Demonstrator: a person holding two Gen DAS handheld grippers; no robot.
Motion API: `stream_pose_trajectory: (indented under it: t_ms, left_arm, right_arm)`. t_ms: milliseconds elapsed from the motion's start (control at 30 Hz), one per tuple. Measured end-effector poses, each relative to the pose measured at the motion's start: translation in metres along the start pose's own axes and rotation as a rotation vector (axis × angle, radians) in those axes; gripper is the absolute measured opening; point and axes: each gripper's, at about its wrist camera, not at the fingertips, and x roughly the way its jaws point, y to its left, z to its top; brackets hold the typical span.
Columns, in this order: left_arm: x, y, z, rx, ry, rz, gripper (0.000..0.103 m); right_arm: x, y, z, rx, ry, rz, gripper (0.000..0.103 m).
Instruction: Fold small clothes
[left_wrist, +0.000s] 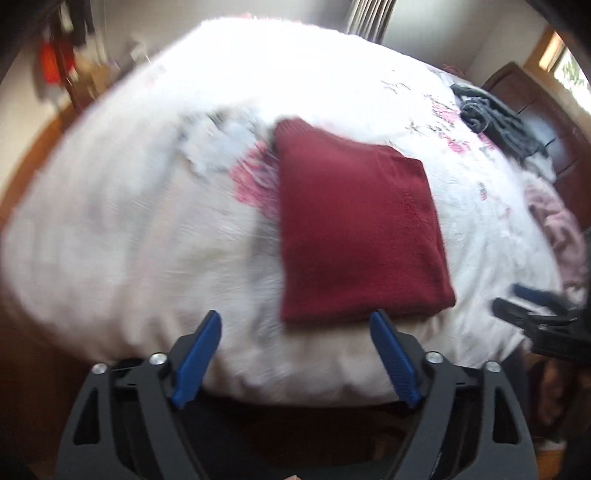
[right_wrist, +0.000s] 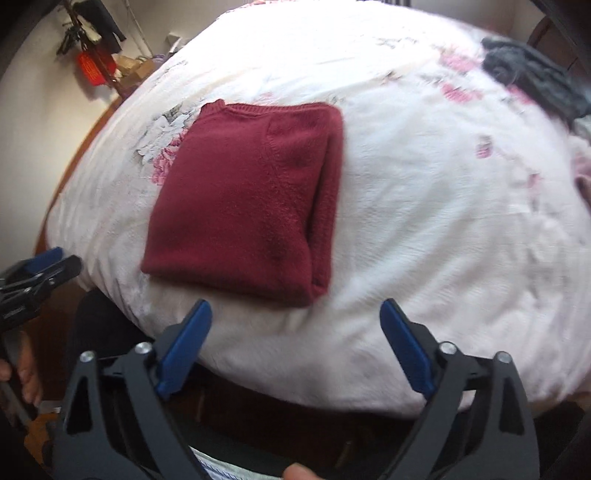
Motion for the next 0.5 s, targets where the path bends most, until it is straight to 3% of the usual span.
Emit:
stream_pose_trajectory:
  t_ms: [167,333,500]
  left_arm:
    - [-0.059,-0.016,-0.009,0.044,-0.017,0.015,0.090]
    - [-0.122,-0.028,-0.008,0.084,-0.074,0.014,0.091]
    - [-0.177,-0.031,-0.001,0.130,-0.130,0.084,0.092]
  right_arm:
    - [-0.058,0.026,-0.020,-0.001,-0.128,-0.121,0.097]
    - [-0.124,0.043,-0.016,-0.046,-0.192,-0.087,0.098]
    - [-0.174,0.048,-0.006,-0.016,-0.218,-0.041,0.098]
